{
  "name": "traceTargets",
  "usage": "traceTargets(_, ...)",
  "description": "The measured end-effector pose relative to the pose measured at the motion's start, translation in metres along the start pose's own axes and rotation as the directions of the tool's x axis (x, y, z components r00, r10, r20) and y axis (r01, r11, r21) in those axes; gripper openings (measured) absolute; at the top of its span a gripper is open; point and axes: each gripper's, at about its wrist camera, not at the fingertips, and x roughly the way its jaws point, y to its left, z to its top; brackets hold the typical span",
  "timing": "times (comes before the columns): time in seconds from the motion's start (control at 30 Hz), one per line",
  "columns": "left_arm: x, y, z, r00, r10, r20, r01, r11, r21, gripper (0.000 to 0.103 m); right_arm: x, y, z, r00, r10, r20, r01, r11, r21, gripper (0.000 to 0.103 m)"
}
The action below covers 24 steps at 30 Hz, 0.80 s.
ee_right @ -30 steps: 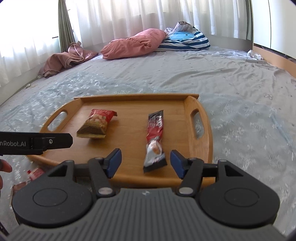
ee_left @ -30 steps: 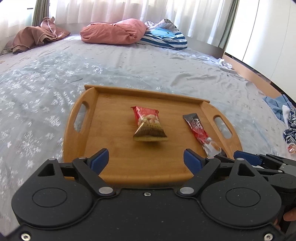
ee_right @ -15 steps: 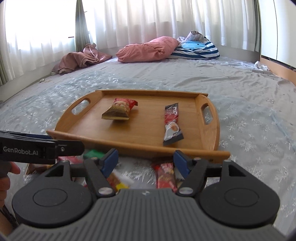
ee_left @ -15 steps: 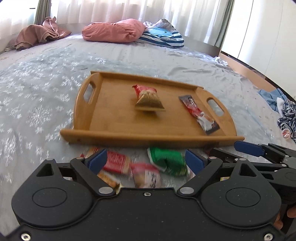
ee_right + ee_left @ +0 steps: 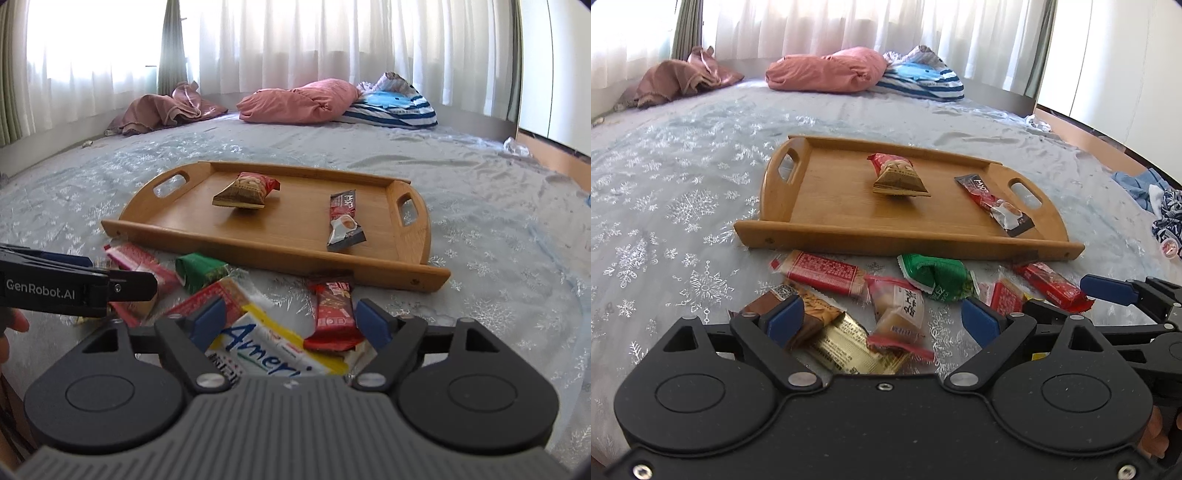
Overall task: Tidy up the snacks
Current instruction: 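Move both tools back to the snack pile and grasp new packets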
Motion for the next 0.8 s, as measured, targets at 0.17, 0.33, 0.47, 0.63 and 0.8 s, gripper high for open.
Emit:
traceTargets(0.17,-0.007,-0.003,-0.007,0.999,0.014,0.03,-0.014,1.0,0.011,0.092,-0.006,0.008,-0.008,1.0,-0.009,0.015,0.009,1.0,-0.023,0.089)
traceTargets(0.33,-0.014,-0.003,-0.011,0.999,0.021,0.047,-0.022,1.0,0.022,0.092,-0.011,0.015,-0.012,0.999,-0.022,0.033,0.023,0.998,-0.052,0.089)
traceTargets(0.47,-0.017,0.001,-0.014,0.998,0.027,0.06,-0.028,0.999,0.019,0.083,-0.015,0.016,-0.014,0.998,-0.029,0.046,0.032,0.998,-0.05,0.089)
traceTargets(0.63,-0.02,0.007,-0.012,0.997,0.014,0.071,-0.014,1.0,0.013,0.053,-0.014,0.008,-0.009,0.997,-0.052,0.049,0.052,0.999,-0.003,0.089)
traceTargets(0.8,-0.015,0.006,-0.006,0.998,0.01,0.069,-0.01,1.0,-0.001,0.04,-0.005,0.0,0.001,0.995,-0.094,0.025,0.094,0.995,0.025,0.086)
